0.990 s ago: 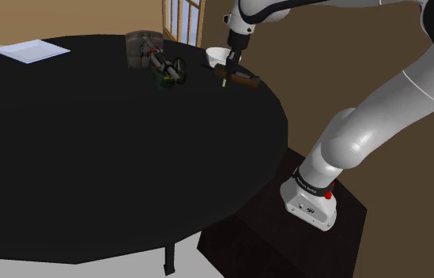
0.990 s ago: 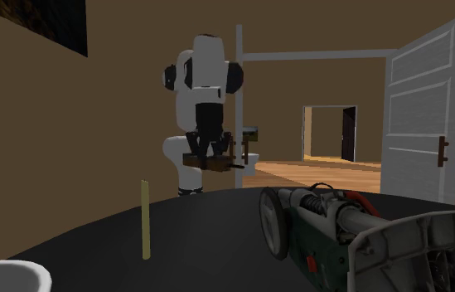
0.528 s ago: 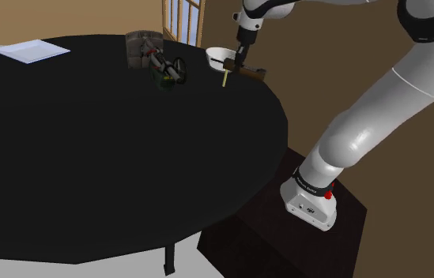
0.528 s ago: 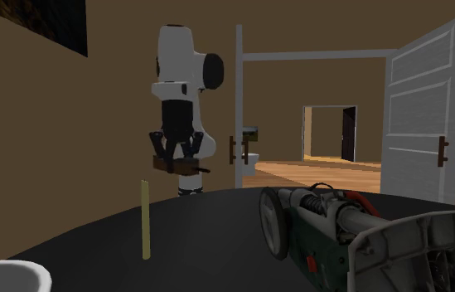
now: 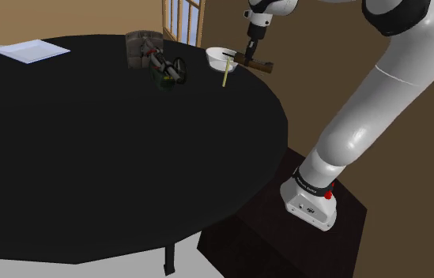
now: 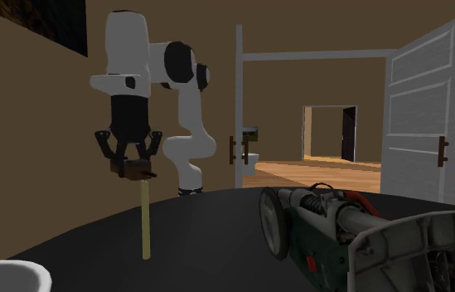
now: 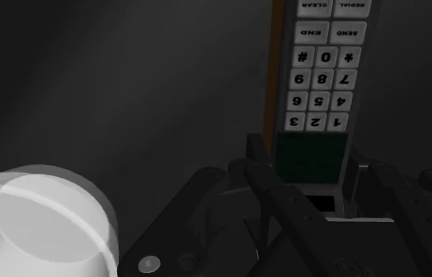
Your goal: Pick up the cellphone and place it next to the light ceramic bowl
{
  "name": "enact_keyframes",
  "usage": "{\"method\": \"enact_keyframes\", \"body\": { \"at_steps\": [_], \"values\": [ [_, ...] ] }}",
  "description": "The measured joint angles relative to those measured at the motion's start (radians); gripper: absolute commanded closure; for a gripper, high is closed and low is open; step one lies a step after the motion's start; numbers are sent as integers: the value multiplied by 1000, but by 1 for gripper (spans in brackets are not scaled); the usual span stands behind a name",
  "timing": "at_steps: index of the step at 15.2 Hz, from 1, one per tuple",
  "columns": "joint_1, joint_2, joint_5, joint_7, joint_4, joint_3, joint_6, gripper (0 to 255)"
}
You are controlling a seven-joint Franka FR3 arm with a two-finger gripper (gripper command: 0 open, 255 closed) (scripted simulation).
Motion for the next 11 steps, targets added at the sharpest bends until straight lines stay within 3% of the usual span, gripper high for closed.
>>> {"method": "enact_keyframes", "body": {
  "at_steps": [6,11],
  "values": [
    [-69,156,65,-146,174,-57,-32,255],
    [-159,320,139,-270,393,-89,-106,255]
  ]
}}
